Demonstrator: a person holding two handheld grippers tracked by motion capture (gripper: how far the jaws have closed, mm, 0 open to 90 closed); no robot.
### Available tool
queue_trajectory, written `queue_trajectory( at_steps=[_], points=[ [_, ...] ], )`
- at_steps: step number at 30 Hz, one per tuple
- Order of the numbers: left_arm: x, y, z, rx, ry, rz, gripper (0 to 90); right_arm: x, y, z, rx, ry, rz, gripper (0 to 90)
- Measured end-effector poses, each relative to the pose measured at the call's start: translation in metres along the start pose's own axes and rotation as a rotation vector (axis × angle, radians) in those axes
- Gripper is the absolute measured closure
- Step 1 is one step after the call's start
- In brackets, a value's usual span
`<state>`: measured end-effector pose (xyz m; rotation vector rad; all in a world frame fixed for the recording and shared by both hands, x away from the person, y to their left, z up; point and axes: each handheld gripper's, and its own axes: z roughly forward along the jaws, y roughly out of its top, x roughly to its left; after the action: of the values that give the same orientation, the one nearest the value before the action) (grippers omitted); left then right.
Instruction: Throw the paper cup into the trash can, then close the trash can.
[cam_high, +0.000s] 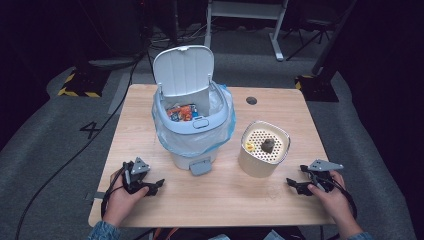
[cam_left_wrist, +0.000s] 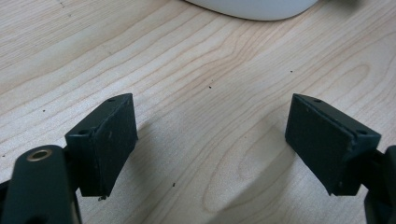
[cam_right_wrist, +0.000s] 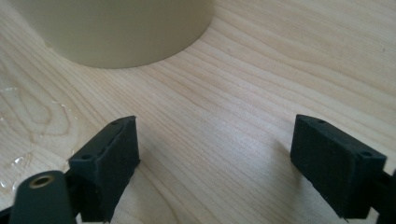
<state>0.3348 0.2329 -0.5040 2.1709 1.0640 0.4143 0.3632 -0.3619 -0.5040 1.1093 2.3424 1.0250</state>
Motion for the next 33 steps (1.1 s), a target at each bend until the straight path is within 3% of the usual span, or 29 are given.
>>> queue_trajectory(
  at_steps=[4, 11, 14, 17, 21, 26, 33],
  points=[
    [0.0, -0.002, -0.002, -0.013, 0.017, -0.02, 24.0, 0.0, 0.0, 0.0, 0.003, -0.002, -0.001, 15.0],
    [0.002, 0.003, -0.013, -0.057, -0.029, -0.031, 30.7, 0.0, 0.0, 0.0, 0.003, -0.001, -0.001, 15.0],
    [0.003, 0.012, -0.025, -0.082, -0.047, -0.01, 31.4, 0.0, 0.0, 0.0, 0.003, 0.0, 0.0, 15.0],
    [0.004, 0.022, -0.036, -0.102, -0.078, -0.022, 33.3, 0.0, 0.0, 0.0, 0.003, -0.001, 0.0, 15.0],
    [0.006, 0.038, -0.052, -0.13, -0.13, -0.01, 36.8, 0.0, 0.0, 0.0, 0.003, 0.0, 0.0, 14.9],
    [0.011, 0.059, -0.07, -0.17, -0.152, -0.005, 38.2, 0.0, 0.0, 0.0, 0.003, 0.0, 0.0, 15.0],
    [0.019, 0.087, -0.091, -0.214, -0.175, 0.036, 40.6, 0.0, 0.0, 0.0, 0.003, 0.0, 0.0, 15.0]
  ],
)
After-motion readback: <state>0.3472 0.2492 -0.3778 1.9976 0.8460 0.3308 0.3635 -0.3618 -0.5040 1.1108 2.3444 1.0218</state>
